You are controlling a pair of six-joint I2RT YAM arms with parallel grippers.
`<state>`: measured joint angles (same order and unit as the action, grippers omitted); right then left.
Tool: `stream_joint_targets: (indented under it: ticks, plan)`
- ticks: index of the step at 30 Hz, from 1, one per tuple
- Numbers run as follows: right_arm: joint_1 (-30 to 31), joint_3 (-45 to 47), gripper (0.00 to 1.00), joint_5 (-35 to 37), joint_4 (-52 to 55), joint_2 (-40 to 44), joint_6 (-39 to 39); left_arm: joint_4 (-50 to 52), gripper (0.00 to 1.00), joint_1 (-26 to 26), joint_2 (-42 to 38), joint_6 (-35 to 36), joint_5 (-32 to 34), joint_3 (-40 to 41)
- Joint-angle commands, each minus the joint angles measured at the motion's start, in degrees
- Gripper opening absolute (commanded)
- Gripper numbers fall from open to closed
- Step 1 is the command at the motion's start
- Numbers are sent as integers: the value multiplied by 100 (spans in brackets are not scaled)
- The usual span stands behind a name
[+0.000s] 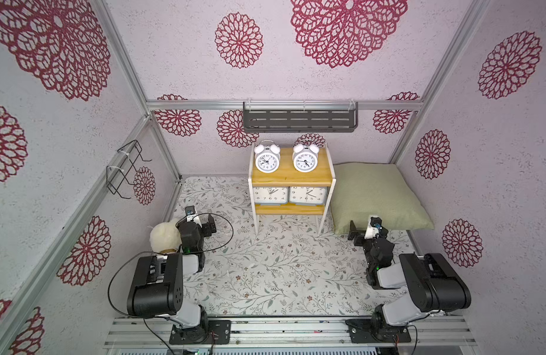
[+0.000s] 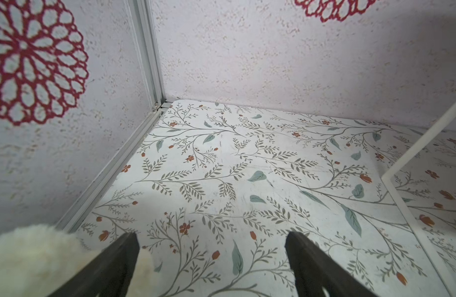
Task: Place the alarm clocks on the shelf by style
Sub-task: Reset both arms
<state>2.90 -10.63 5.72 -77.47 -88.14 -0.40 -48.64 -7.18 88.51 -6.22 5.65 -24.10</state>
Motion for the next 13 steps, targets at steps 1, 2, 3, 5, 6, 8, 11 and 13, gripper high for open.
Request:
stream_joint_targets:
  ticks: [1,2,3,5,6,8,11,13]
  plan:
    - [-17,-79,99,78,-44,27,78,-57,97,-51,18,-90,105,-42]
    - [-17,-72,99,78,-54,25,81,-38,97,-55,17,-91,104,-43]
    - [-17,-79,99,80,-50,33,76,-35,97,-48,17,-90,110,-43]
    - [-17,-79,99,85,-49,28,78,-29,97,-52,24,-90,107,-56]
    - [-17,-78,99,88,-51,25,75,-31,97,-53,22,-96,108,-52]
    - [-17,-75,99,88,-56,23,76,-4,97,-55,24,-90,94,-62]
    - [-17,-75,99,83,-51,25,76,-16,97,-59,19,-96,95,-60]
    - [-17,-76,99,84,-51,25,79,-31,97,-56,17,-94,98,-53]
